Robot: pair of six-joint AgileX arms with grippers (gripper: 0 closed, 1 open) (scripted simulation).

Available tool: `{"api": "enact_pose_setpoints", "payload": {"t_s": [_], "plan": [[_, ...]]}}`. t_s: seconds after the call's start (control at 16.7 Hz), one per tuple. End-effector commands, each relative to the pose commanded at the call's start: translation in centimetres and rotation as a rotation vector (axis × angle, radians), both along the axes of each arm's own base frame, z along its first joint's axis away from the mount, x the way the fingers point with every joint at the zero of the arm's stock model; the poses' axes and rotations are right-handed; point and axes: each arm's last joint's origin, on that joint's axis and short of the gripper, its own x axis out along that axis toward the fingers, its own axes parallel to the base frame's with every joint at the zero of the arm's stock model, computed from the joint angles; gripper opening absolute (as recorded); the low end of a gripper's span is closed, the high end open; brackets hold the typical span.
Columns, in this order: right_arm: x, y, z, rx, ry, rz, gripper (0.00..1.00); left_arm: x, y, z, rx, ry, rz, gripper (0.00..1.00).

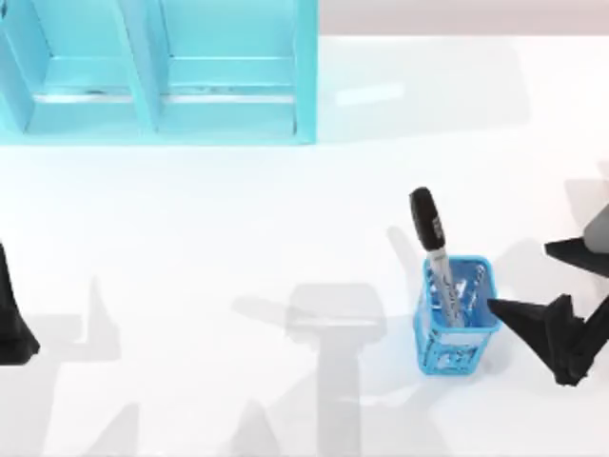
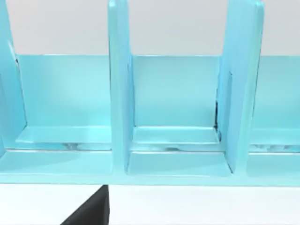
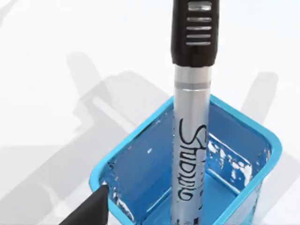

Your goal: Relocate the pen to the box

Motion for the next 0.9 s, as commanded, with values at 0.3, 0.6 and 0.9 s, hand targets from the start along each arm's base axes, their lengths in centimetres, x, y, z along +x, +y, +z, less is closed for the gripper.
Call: {"api": "enact_pose_setpoints", "payload": {"t_s": [0.3, 0.6, 0.9], "plan": [[0.5, 0.4, -0.5, 0.005, 0.04, 0.042, 1.0, 0.0, 0.0, 0.0, 0.0, 0.0, 0.0, 1.0], [1.0, 0.9, -0.7, 0.005, 0.038, 0.041, 1.0, 0.0, 0.0, 0.0, 0.0, 0.0, 0.0, 1.0], [3.9, 3.9, -2.9, 0.005, 0.039, 0.042, 1.0, 0.0, 0.0, 0.0, 0.0, 0.0, 0.0, 1.0]]}}
